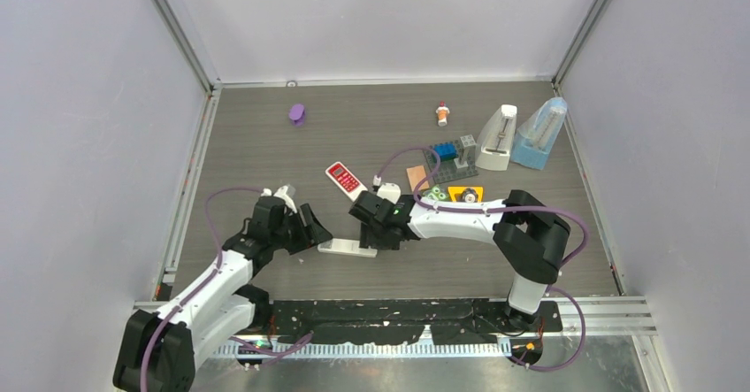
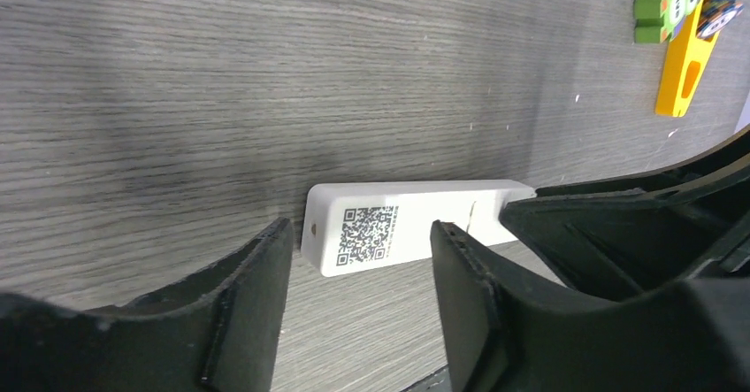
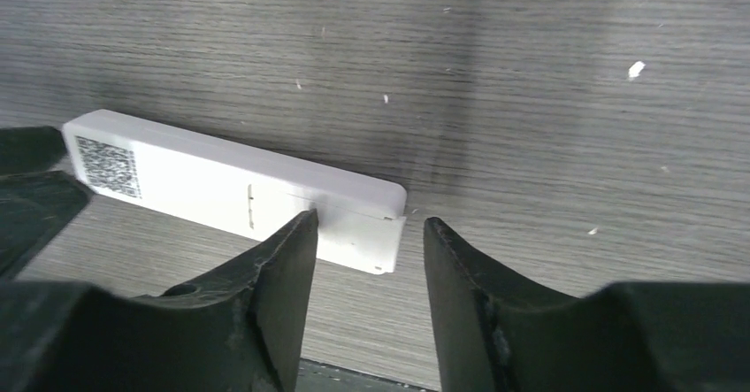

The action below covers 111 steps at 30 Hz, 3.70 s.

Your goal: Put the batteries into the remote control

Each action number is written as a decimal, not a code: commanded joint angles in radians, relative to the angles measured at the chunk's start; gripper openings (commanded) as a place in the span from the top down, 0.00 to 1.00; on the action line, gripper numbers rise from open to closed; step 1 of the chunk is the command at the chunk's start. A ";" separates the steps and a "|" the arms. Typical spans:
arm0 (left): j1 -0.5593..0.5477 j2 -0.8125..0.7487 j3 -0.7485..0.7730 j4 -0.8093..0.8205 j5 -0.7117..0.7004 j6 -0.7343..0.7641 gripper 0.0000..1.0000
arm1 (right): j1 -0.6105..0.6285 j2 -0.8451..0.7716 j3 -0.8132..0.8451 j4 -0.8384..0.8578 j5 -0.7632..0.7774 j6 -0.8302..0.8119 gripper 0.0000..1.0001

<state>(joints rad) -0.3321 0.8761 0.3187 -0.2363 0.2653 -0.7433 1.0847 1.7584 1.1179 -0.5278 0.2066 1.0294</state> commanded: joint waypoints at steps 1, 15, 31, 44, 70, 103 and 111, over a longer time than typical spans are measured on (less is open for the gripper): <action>-0.002 0.015 -0.026 0.086 0.037 0.011 0.44 | 0.003 -0.022 -0.006 0.037 -0.019 0.055 0.50; -0.002 0.059 -0.086 0.167 0.122 -0.032 0.57 | 0.002 -0.009 -0.056 0.088 -0.057 0.107 0.66; -0.024 0.181 -0.202 0.414 0.286 -0.138 0.80 | 0.011 0.052 -0.127 0.226 -0.094 0.193 0.73; -0.025 0.125 0.039 0.068 0.105 0.003 0.59 | 0.009 -0.085 -0.119 0.164 0.022 0.076 0.37; 0.120 0.015 0.321 -0.293 -0.078 0.048 0.19 | 0.019 0.022 0.034 0.235 -0.185 -0.976 0.19; 0.194 -0.031 0.275 -0.334 -0.027 0.060 0.22 | 0.049 -0.083 -0.017 0.344 -0.017 -0.906 0.75; 0.195 -0.061 0.265 -0.350 -0.046 0.061 0.22 | -0.061 -0.115 0.070 0.294 0.206 -0.831 0.77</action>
<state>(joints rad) -0.1417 0.8333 0.5900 -0.5785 0.2276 -0.6979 1.0996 1.6772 1.1076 -0.2543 0.2340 0.1432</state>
